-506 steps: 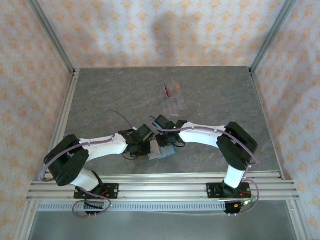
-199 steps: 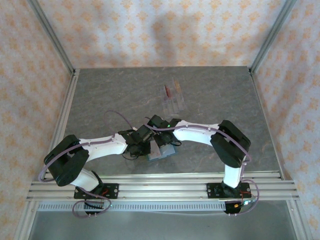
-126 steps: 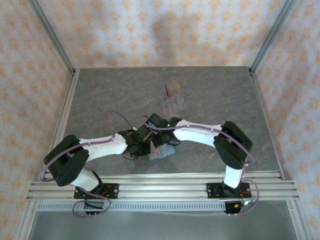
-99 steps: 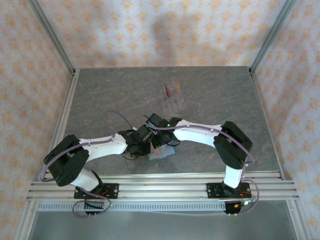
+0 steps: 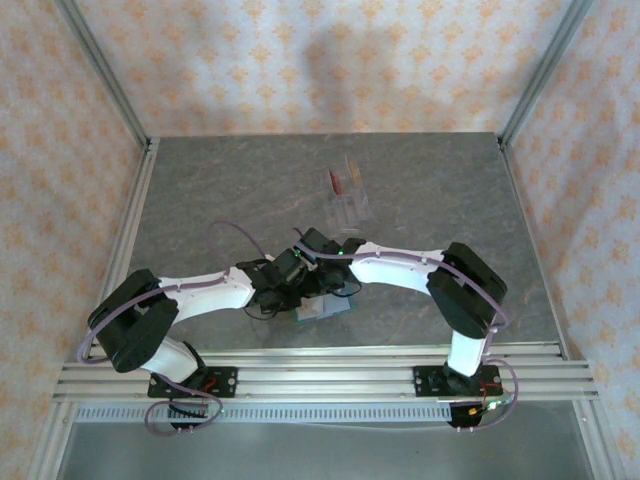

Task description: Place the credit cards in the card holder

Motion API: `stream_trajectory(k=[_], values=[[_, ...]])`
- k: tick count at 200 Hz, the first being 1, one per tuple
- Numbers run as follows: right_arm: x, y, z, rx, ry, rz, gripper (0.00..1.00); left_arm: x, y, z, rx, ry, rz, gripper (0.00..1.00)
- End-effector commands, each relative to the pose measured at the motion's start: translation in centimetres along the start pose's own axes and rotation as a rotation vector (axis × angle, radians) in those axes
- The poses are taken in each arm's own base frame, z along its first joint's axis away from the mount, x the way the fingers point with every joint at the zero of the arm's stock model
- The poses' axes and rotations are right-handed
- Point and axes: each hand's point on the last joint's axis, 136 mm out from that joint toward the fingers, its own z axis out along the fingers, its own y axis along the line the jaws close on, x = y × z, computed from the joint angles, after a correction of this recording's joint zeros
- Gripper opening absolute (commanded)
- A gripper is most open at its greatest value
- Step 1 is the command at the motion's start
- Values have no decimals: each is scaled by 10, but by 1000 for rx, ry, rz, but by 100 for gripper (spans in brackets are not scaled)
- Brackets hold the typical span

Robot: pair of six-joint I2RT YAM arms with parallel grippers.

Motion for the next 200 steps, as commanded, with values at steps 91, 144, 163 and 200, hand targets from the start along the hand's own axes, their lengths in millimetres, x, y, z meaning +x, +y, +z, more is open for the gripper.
stream_trajectory(k=[91, 144, 163, 200], values=[[-10, 46, -30, -267, -47, 39, 35, 12, 10, 23, -23, 32, -6, 0], [-14, 29, -38, -232, -66, 82, 40, 12, 12, 22, -24, 30, -7, 0], [-6, 28, -35, -236, -37, 84, 43, 13, 12, 23, -22, 31, -8, 0], [8, 25, -29, -251, 7, 96, 45, 13, 11, 24, -19, 32, -8, 0]])
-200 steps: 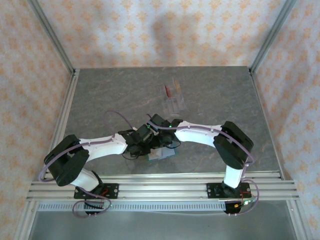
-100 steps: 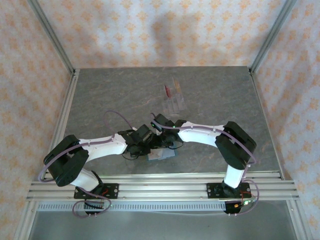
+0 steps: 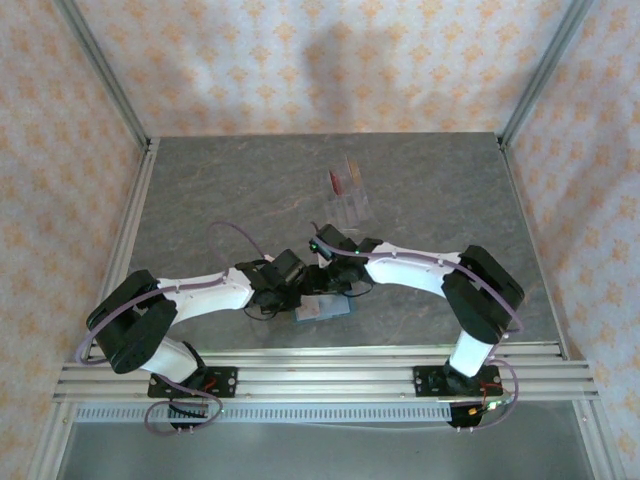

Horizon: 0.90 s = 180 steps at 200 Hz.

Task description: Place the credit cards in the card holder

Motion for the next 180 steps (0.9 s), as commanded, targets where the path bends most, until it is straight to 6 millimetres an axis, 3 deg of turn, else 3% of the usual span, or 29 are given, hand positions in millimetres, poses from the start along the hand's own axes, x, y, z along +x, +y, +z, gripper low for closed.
stream_trajectory(k=[1, 73, 180], values=[[7, 30, -11, -133, 11, -38, 45, 13, 11, 24, -28, 38, -2, 0], [11, 10, -13, -109, 13, -25, 56, 13, 12, 24, -30, 39, -5, 0], [2, -27, -6, -45, 7, 14, 57, 13, 12, 25, -33, 43, -4, 0]])
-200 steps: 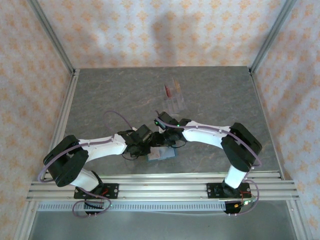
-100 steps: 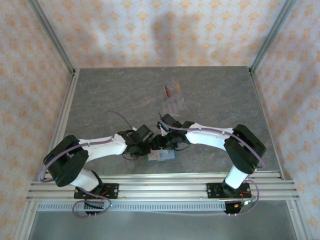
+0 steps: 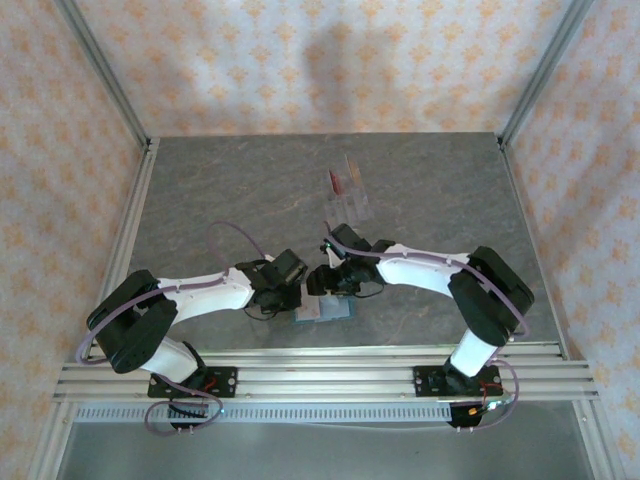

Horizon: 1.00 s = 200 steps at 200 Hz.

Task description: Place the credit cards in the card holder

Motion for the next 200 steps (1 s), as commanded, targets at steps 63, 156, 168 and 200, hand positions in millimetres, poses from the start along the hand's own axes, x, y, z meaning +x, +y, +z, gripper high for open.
stream_trajectory(k=[63, 156, 168, 200], values=[[4, -16, 5, 45, 8, -4, 57, 14, 12, 27, -35, 49, -4, 0], [8, -19, 10, 4, 41, 6, 56, 14, 11, 27, -35, 50, -4, 0], [11, -15, 7, -23, 52, 9, 55, 14, 10, 27, -33, 50, -2, 0], [16, 2, -3, -102, 62, 5, 53, 13, 8, 29, -33, 55, 0, 0]])
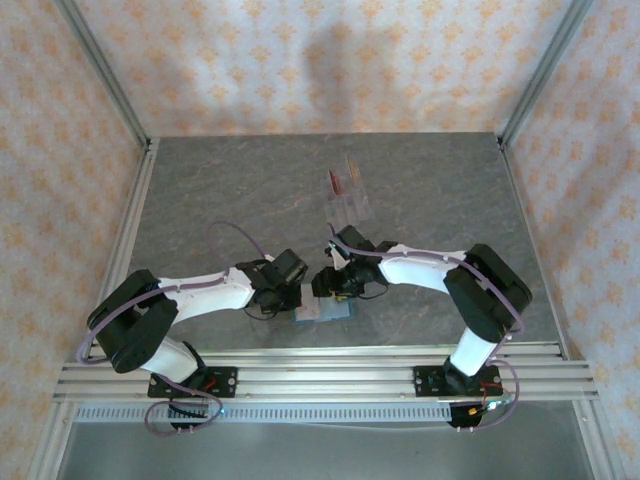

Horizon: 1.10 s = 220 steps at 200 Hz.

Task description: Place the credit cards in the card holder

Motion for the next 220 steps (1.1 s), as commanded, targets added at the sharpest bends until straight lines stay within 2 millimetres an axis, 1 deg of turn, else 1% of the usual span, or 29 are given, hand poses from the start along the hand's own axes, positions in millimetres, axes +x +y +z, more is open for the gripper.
stream_trajectory(k=[1, 29, 68, 106, 127, 142, 158, 173, 184, 220], values=[[9, 16, -10, -82, 24, -8, 53, 13, 9, 28, -32, 54, -2, 0], [9, 29, -17, -140, 27, -10, 52, 13, 7, 28, -28, 53, 1, 0], [7, 40, -21, -183, 23, -10, 50, 12, 6, 28, -27, 54, -1, 0], [5, 41, -13, -205, 35, 10, 50, 13, 6, 28, -26, 54, 1, 0], [-1, 45, -10, -234, 15, 39, 49, 13, 6, 28, -28, 57, 3, 0], [-3, 37, -9, -194, -10, 53, 48, 12, 6, 28, -28, 55, 1, 0], [-4, 17, -14, -76, -47, 45, 48, 13, 7, 28, -28, 55, 2, 0], [-2, 3, -18, 2, -63, 36, 49, 14, 8, 29, -31, 57, 3, 0], [4, -1, -18, 16, -47, 38, 51, 14, 8, 29, -33, 59, 3, 0], [20, -8, -5, -13, 12, 85, 52, 13, 5, 30, -25, 59, 0, 0]])
